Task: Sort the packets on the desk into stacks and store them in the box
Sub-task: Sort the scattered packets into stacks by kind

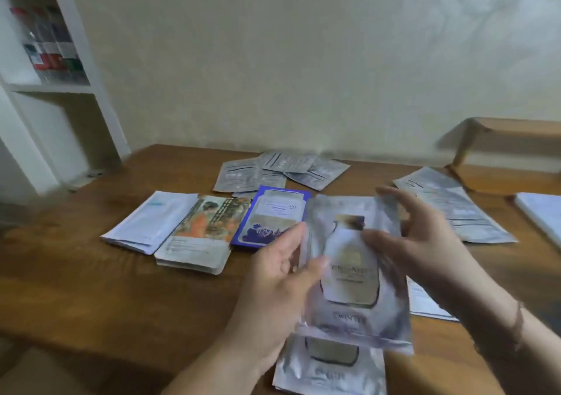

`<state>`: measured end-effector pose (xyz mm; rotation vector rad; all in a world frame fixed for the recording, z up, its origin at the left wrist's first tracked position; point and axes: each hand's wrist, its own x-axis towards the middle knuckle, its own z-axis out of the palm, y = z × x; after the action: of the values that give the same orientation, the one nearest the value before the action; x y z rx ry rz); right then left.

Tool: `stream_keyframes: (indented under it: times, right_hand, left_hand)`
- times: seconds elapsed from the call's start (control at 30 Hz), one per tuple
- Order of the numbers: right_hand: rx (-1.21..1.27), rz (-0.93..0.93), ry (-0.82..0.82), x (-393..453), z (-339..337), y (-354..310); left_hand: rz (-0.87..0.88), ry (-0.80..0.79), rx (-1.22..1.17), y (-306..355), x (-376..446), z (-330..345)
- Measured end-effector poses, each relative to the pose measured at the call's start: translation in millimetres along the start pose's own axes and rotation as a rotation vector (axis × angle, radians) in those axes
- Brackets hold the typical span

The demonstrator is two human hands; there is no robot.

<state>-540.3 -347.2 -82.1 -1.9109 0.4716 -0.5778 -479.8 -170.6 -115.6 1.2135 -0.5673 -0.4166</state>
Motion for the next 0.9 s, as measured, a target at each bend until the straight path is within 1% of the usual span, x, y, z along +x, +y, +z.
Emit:
stream_keyframes:
  times: [0.07, 0.1, 0.17, 0.23, 0.3, 0.37, 0.43, 0.47, 0.5, 0.53, 0.57, 0.6, 0.63, 0.67, 0.7, 0.73, 0.8, 0.83, 0.9]
  right_hand:
    - [-0.024, 0.107, -0.028, -4.5, 5.7, 22.3]
    - [-0.037, 0.133, -0.053, -8.3, 11.4, 32.1]
    - [-0.080, 0.140, -0.082, -16.8, 21.9, 47.9]
    - [-0.126, 0.111, -0.054, -20.9, 26.4, 55.5]
    - [-0.173, 0.039, 0.006, -21.8, 26.8, 57.9]
    - [-0.245, -0.058, 0.041, -24.6, 25.4, 59.7]
    - [-0.403, -0.154, 0.030, -30.4, 21.9, 62.8]
    - [-0.540, -0.193, 0.036, -34.4, 18.7, 63.5]
    - [-0.680, -0.235, 0.058, -38.2, 14.9, 64.4]
    - [-0.764, -0.301, 0.077, -41.9, 10.8, 64.5]
    - [-0.786, -0.379, 0.048, -45.1, 7.3, 63.3]
    - [-0.779, -0.446, -0.036, -47.4, 5.0, 62.8]
    - [-0.771, -0.478, -0.160, -49.1, 5.0, 61.4]
    - [-0.775, -0.484, -0.281, -49.9, 6.2, 61.2]
    - [-0.788, -0.461, -0.368, -50.8, 8.1, 61.8]
    - [-0.799, -0.421, -0.416, -50.5, 10.8, 63.4]
    - [-0.794, -0.325, -0.450, -53.7, 18.3, 68.2]
    - [-0.800, -0.312, -0.440, -58.1, 22.7, 71.7]
    - [-0.852, -0.326, -0.360, -67.4, 33.4, 77.1]
  left_hand:
    - [-0.046, -0.127, 0.202, -10.2, -13.0, -13.1]
    - [-0.074, -0.137, 0.342, -16.1, -19.5, -18.9]
    - [-0.111, -0.068, 0.662, -24.2, -30.4, -26.5]
    - [-0.090, -0.072, 0.928, -27.6, -39.3, -31.7]
    - [-0.099, -0.143, 1.066, -28.0, -45.7, -36.3]
    - [-0.116, -0.265, 1.156, -31.9, -48.9, -42.6]
    - [-0.110, -0.336, 1.229, -36.2, -52.1, -46.3]
    - [-0.062, -0.339, 1.287, -39.9, -53.5, -48.5]
    - [0.044, -0.319, 1.361, -43.5, -54.8, -51.0]
    - [0.084, -0.310, 1.387, -46.4, -55.1, -54.1]
    - [0.112, -0.306, 1.369, -48.0, -56.4, -57.0]
    - [0.144, -0.288, 1.358, -48.1, -58.0, -58.6]
    - [0.184, -0.277, 1.379, -50.4, -59.6, -60.2]
    - [0.235, -0.261, 1.396, -52.9, -61.5, -61.2]
    - [0.265, -0.247, 1.390, -51.3, -63.0, -59.6]
    - [0.300, -0.209, 1.372, -52.6, -64.7, -59.4]
    - [0.360, -0.104, 1.336, -54.3, -66.9, -56.0]
    - [0.364, -0.072, 1.315, -53.0, -68.9, -53.0]
    - [0.394, -0.006, 1.309, -53.2, -70.9, -46.4]
